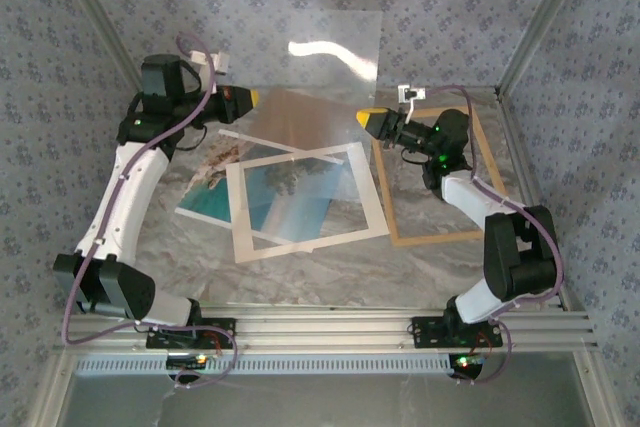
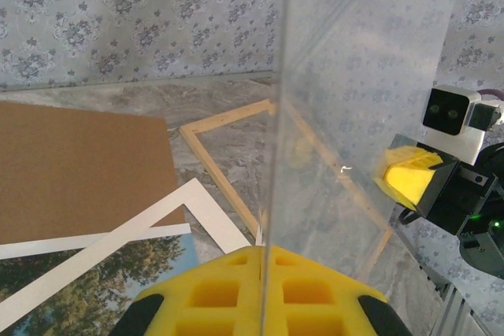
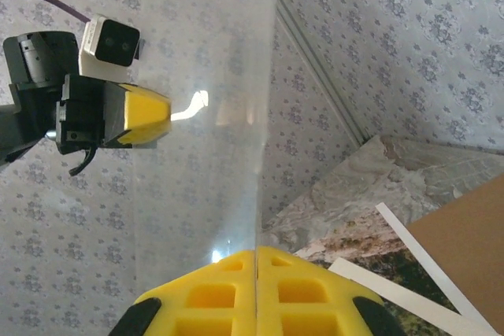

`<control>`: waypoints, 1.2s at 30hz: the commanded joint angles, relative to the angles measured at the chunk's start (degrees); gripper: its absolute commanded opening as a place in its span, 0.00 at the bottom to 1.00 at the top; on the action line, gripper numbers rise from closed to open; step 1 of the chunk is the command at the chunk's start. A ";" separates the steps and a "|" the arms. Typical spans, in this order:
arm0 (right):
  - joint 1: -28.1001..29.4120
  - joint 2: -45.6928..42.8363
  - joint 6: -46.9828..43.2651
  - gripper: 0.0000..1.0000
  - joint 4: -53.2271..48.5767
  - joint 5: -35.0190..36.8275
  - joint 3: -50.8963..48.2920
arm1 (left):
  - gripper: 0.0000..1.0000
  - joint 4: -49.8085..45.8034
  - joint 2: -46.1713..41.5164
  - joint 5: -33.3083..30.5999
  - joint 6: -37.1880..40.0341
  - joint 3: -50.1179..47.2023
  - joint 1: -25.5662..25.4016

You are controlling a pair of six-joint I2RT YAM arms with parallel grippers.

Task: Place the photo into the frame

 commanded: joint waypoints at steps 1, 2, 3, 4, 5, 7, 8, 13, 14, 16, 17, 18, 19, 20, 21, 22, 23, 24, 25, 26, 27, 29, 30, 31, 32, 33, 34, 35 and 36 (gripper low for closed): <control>-1.67 -1.20 -1.67 0.00 -4.13 0.36 1.53 | 0.04 3.96 -1.96 0.29 -1.60 -2.37 0.10; -2.32 -1.80 -2.89 0.00 -7.02 -0.03 1.79 | 0.14 4.90 -2.09 0.02 -2.01 -3.62 0.04; -2.79 -2.40 -4.73 0.00 -10.65 -0.45 2.06 | 0.20 5.58 -2.19 -0.28 -2.32 -4.71 0.01; -3.40 -3.15 -6.37 0.00 -15.48 -1.03 2.49 | 0.29 6.37 -2.28 -0.99 -2.65 -6.13 -0.13; -3.72 -3.79 -9.71 0.00 -20.50 -1.60 3.05 | 0.37 7.25 -2.42 -2.10 -3.23 -7.55 -0.39; -4.63 -4.46 -14.32 0.00 -31.68 -2.46 4.51 | 0.52 8.77 -2.57 -4.55 -4.50 -10.55 -0.70; -5.38 -4.38 -16.82 0.00 -37.54 -2.82 5.51 | 0.57 9.06 -2.56 -6.41 -5.03 -12.21 -0.79; -11.25 -3.41 -29.57 0.00 -65.07 -3.28 9.12 | 0.66 6.80 -3.14 -16.49 -4.85 -19.01 -0.92; -12.49 -3.11 -32.49 0.00 -70.48 -2.71 10.03 | 0.67 7.03 -3.52 -17.27 -4.89 -20.74 -0.88; -14.45 -2.15 -35.62 0.00 -78.11 -0.27 12.15 | 0.68 8.24 -4.70 -18.45 -5.51 -23.49 -1.09; -15.32 -1.35 -37.61 0.00 -82.06 3.59 13.58 | 0.68 9.23 -5.47 -19.24 -6.08 -25.15 -1.43; -15.84 -0.47 -39.87 0.00 -85.88 6.49 15.24 | 0.68 10.27 -6.15 -19.67 -6.52 -26.45 -1.75; -16.36 0.70 -41.54 0.00 -89.82 10.46 17.97 | 0.69 11.34 -6.89 -20.06 -6.97 -27.88 -2.21; -16.90 2.00 -43.23 0.00 -93.31 14.97 19.84 | 0.69 12.35 -7.42 -20.58 -7.58 -29.02 -2.73; -17.10 2.96 -44.96 0.00 -96.01 18.93 21.54 | 0.69 13.12 -7.87 -20.92 -7.89 -29.96 -3.23; -17.20 4.14 -46.60 0.00 -98.80 23.82 23.07 | 0.69 13.94 -8.14 -21.39 -8.14 -30.86 -3.94; -17.16 5.29 -46.76 0.00 -100.36 28.22 24.92 | 0.69 14.45 -8.28 -21.80 -8.48 -31.44 -4.58; -17.23 6.30 -47.70 0.00 -101.76 31.32 26.35 | 0.69 14.93 -8.31 -21.76 -8.62 -31.76 -5.20; -17.32 7.45 -49.49 0.00 -103.80 34.05 28.03 | 0.69 15.39 -8.09 -21.88 -8.78 -32.01 -5.96; -17.57 8.67 -50.59 0.00 -105.47 36.29 29.55 | 0.70 15.87 -7.89 -21.87 -9.10 -32.13 -6.58; -17.78 9.63 -51.67 0.00 -106.80 38.05 30.85 | 0.70 16.31 -7.61 -21.87 -9.36 -32.30 -7.05; -18.18 12.14 -54.23 0.00 -109.23 40.86 33.44 | 0.70 16.53 -6.84 -21.93 -10.17 -32.26 -7.86; -18.27 13.03 -55.15 0.00 -109.95 41.64 34.57 | 0.70 16.38 -6.53 -21.81 -10.29 -32.15 -8.06; -18.45 14.03 -56.10 0.00 -110.55 42.69 35.55 | 0.70 16.27 -6.30 -21.90 -10.38 -32.09 -8.27; -18.43 14.83 -57.46 0.00 -110.86 43.53 36.35 | 0.70 16.25 -6.11 -21.98 -10.38 -32.04 -8.47; -18.44 15.46 -57.94 0.00 -110.65 44.42 36.88 | 0.70 16.23 -5.98 -22.26 -10.38 -32.12 -8.60; -18.54 16.15 -58.50 0.00 -110.44 45.76 37.48 | 0.70 16.18 -5.97 -22.45 -10.38 -32.13 -8.76; -18.68 17.01 -58.74 0.00 -110.23 46.66 38.18 | 0.70 16.11 -5.97 -22.69 -10.26 -32.13 -8.94; -18.87 17.65 -58.80 0.00 -110.08 46.91 38.80 | 0.70 16.11 -5.97 -23.07 -10.00 -32.13 -9.04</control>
